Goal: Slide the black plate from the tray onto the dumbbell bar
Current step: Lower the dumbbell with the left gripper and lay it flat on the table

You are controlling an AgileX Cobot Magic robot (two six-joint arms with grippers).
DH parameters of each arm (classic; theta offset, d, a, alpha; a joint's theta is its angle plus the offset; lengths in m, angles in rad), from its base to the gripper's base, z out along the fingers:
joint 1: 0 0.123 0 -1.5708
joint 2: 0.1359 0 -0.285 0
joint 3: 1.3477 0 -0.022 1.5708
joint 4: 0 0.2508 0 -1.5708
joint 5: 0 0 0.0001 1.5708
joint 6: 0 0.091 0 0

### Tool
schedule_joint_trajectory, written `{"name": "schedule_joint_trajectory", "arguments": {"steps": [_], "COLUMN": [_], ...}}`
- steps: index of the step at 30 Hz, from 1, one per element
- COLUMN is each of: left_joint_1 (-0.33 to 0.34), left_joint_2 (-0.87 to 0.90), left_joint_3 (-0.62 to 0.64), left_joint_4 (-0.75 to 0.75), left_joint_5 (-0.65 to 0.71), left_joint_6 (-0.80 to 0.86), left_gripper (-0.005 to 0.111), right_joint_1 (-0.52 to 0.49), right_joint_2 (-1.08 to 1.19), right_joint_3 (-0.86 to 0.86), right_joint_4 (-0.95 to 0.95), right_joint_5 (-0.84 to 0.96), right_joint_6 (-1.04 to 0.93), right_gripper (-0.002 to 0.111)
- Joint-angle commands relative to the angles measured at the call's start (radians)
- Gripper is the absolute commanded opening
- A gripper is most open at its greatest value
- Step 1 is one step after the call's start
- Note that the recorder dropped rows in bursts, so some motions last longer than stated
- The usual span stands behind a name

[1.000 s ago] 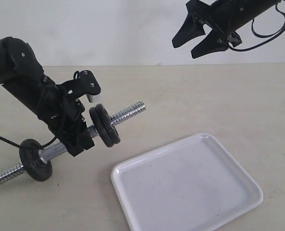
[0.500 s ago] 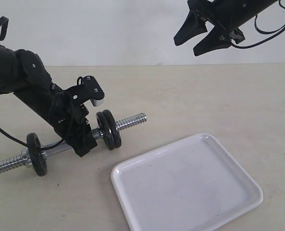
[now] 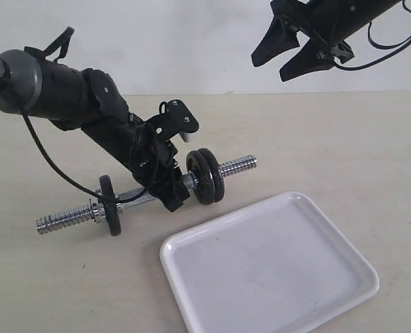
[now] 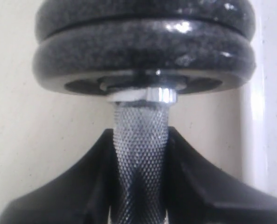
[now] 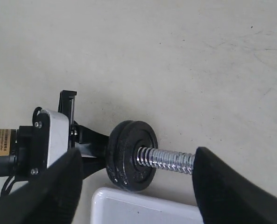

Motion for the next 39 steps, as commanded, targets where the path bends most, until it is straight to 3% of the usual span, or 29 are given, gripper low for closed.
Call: {"name": "schedule_joint_trajectory", "arguments": {"steps": [1, 16, 24, 39], "left_joint_1": [-0.032, -0.074, -0.132, -0.132], "left_joint_2": [-0.106, -0.039, 0.0, 0.004], "left_joint_3": [-0.074, -0.207, -0.263, -0.267], "left_joint_4": [-0.089, -0.127, -0.129, -0.091], "left_joint_5": [-0.07, -0.065, -0.079, -0.108], "left_joint_6": [-0.002, -0.048, -0.048, -0.085], "left_gripper": [0.004, 0.004, 0.004, 0.004], "right_joint_1": [-0.002, -0.002, -0.002, -0.002], "right_joint_2": [-0.017, -0.063, -0.086, -0.088], "right_joint_3": [-0.006, -0.006, -0.006, -0.006], "right_joint_4": [-0.011, -0.082, -0.096, -0.098], "right_joint_5": [0.004, 0.004, 0.004, 0.004], "right_joint_6": [-0.003, -0.003, 0.008, 0.012], "right_gripper": [0.061, 0.061, 0.061, 0.061]}}
